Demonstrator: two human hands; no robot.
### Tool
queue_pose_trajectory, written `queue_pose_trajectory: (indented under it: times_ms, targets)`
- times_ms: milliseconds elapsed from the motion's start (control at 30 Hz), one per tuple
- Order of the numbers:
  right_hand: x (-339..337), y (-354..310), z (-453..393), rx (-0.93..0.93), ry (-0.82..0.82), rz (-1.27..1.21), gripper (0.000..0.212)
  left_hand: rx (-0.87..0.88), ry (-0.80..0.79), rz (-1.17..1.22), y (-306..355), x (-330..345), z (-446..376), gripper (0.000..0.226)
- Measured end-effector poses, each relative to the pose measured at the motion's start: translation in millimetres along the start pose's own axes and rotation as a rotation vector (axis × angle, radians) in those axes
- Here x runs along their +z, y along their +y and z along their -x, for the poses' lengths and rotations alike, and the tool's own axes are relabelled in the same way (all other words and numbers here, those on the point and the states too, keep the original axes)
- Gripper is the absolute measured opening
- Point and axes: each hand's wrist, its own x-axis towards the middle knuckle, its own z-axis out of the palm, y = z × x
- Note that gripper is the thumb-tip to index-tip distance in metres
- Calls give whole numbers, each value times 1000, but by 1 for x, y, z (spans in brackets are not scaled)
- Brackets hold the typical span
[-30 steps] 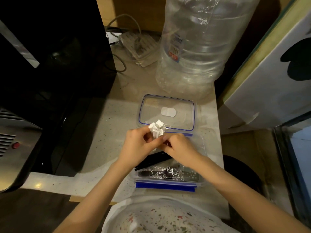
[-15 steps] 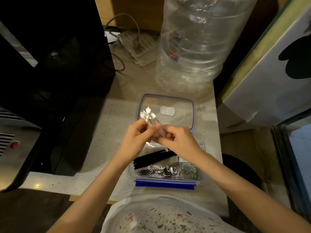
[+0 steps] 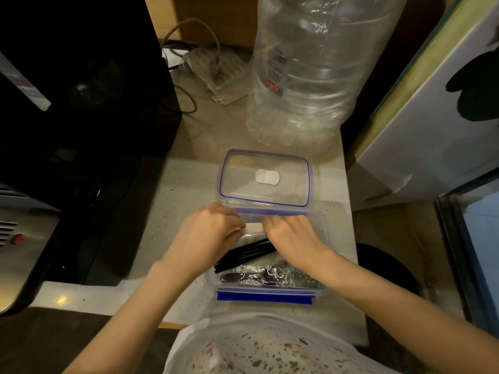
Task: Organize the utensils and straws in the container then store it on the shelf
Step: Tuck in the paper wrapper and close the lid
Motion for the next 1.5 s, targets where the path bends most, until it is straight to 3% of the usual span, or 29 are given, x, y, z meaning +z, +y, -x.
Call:
queue_pose_trajectory:
  times_ms: [100, 200, 267, 300, 633, 900, 1033, 1267, 1500]
  targets:
    - [8, -2, -4, 21, -27, 18, 13, 49, -107, -213, 15, 10, -3, 7]
    - [9, -5, -6, 9, -19, 81, 13, 67, -156, -317, 22, 19, -7, 23]
    - [15, -8, -7, 15, -5, 76, 11, 31, -180, -347, 21, 28, -10, 16]
    - [16, -10, -6, 15, -15, 54, 9, -8, -201, -346, 19, 32, -12, 8]
    - [21, -5, -2, 4, -45, -151, 19, -79, -209, -326, 6, 56, -20, 17]
    - [22, -5, 4, 7, 22, -271, 51, -112, -168, -257, 5, 60, -19, 20]
    - [19, 0, 9, 44, 0, -302, 35, -108, -165, -233, 4, 60, -21, 18]
    - [8, 11, 14, 29, -128, -227, 27, -138, -170, -274, 6, 63, -23, 16]
    - [3, 8, 14, 100, -215, -111, 20, -37, -204, -207, 7, 62, -23, 23]
